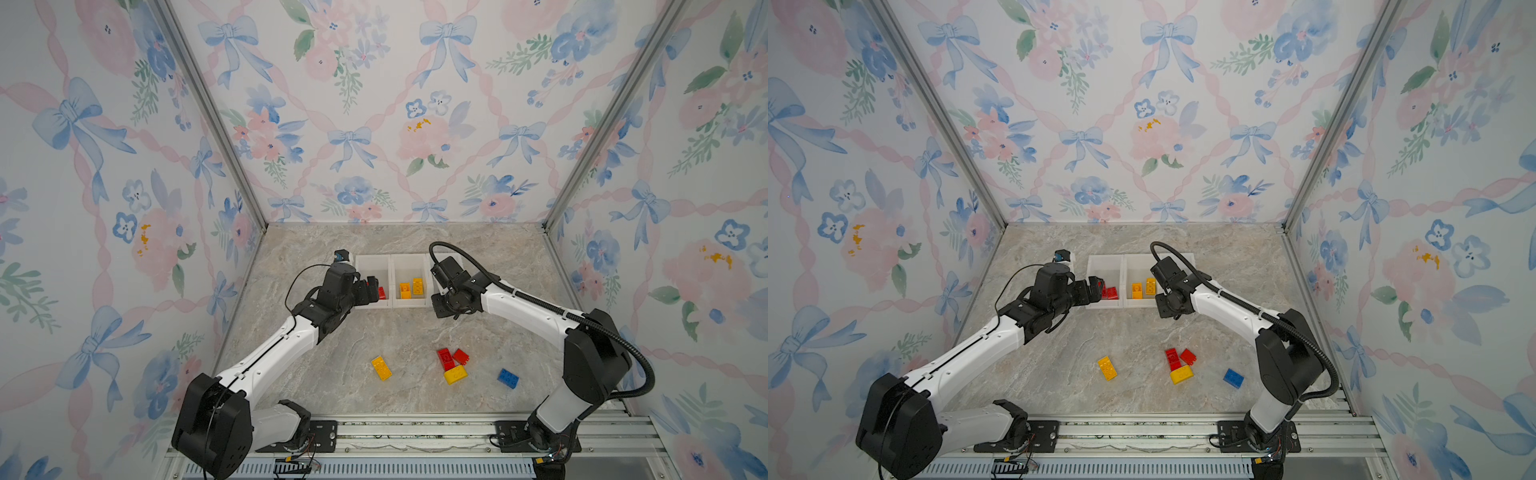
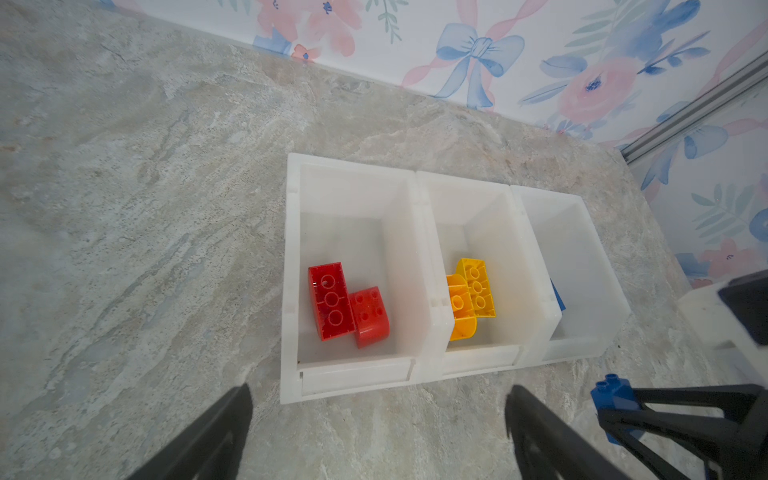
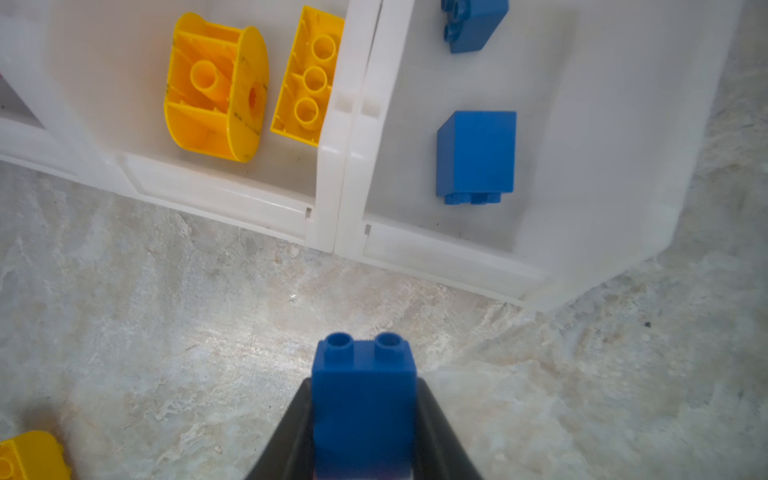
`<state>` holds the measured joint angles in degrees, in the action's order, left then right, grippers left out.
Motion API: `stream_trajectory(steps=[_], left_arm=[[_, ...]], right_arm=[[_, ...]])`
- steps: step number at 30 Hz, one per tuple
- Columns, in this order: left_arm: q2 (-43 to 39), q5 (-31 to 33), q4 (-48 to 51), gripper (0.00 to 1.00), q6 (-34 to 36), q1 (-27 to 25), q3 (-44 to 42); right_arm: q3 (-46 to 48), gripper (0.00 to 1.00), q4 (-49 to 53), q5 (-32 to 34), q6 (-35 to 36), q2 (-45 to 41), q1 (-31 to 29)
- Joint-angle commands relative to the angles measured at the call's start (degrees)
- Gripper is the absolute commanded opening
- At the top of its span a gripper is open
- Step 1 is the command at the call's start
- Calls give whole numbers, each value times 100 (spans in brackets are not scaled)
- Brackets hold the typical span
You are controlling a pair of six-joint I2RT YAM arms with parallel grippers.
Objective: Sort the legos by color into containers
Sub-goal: 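Carry the blue brick into the far-end bin and release it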
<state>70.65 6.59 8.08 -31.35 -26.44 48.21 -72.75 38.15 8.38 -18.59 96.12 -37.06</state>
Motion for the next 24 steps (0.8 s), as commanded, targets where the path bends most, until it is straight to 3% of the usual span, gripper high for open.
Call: stream_trajectory(steps=[1, 24], left_arm=[[-127, 18, -88, 97, -48, 16, -142], [-245, 151, -110, 98, -167, 23, -207]], right_arm=[[-306, 30, 201, -7, 125, 43, 211], [-1293, 31, -58, -80, 473, 1277, 976]])
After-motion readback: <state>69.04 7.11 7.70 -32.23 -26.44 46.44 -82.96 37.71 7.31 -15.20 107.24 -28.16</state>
